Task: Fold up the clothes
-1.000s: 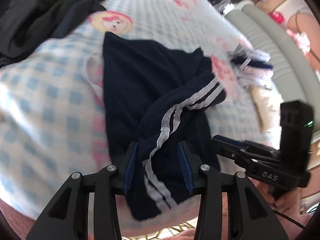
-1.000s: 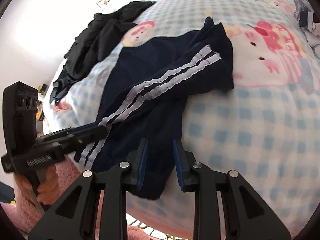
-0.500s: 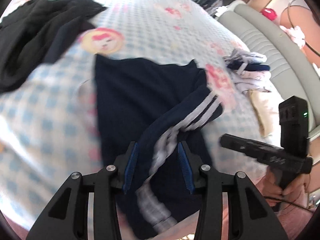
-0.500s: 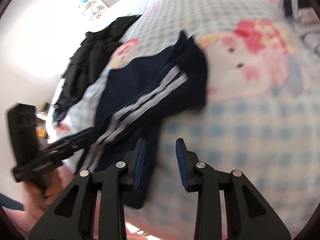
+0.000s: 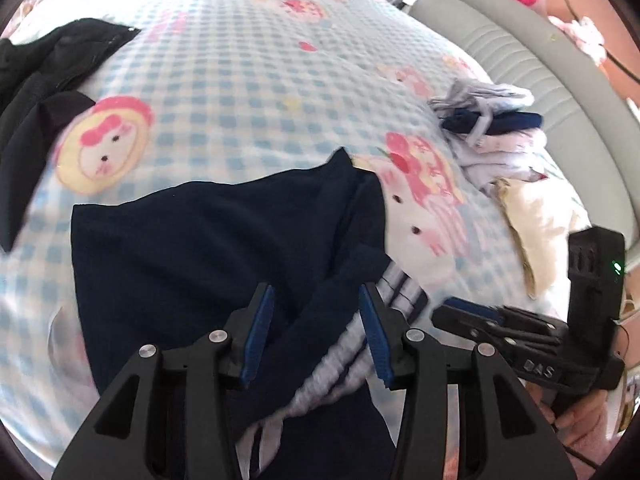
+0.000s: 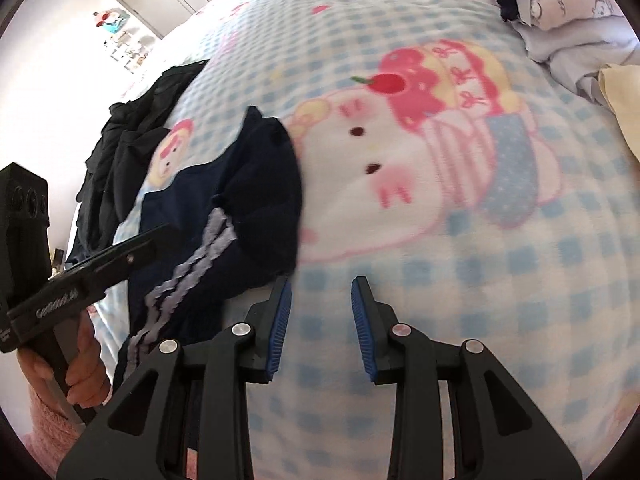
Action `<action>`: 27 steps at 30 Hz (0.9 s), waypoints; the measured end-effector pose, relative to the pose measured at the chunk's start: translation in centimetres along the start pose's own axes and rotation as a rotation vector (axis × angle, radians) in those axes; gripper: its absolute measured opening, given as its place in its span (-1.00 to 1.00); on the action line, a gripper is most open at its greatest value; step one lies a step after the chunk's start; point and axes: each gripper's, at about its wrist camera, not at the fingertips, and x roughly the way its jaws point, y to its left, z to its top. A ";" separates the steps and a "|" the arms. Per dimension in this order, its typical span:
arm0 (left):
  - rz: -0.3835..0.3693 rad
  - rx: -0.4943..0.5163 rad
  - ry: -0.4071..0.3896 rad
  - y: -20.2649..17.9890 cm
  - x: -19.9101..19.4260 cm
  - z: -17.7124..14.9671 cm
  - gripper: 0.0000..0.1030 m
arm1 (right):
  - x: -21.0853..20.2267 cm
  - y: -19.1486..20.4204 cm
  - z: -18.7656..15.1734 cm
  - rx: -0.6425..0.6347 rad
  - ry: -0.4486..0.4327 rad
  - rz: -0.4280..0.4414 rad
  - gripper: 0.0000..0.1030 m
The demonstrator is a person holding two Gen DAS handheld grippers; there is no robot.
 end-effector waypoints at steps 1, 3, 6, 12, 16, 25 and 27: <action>-0.008 -0.012 0.006 0.1 0.5 -0.1 -0.10 | 0.1 -0.2 0.1 0.000 0.002 -0.001 -0.39; -0.034 -0.019 0.013 0.1 1.2 -0.5 -0.10 | 0.4 -0.3 0.3 -0.007 0.004 0.000 -0.39; -0.042 0.004 0.005 -0.5 1.6 -0.9 -0.10 | 1.2 0.1 0.6 -0.019 0.017 0.004 -0.34; -0.033 0.095 0.006 -1.8 1.5 -0.7 -0.30 | 2.2 0.3 0.6 -0.025 0.039 -0.006 -0.31; 0.012 0.135 -0.019 -2.2 0.9 -0.8 -0.79 | 2.1 0.3 0.7 -0.012 0.043 -0.003 -0.30; 0.024 0.021 -0.115 1.0 -2.2 0.2 -0.89 | 2.4 1.6 1.1 -0.039 0.059 -0.005 -0.24; 0.037 -0.015 -0.139 2.0 -2.9 0.3 -0.90 | 2.2 1.8 1.1 -0.034 0.051 -0.001 -0.24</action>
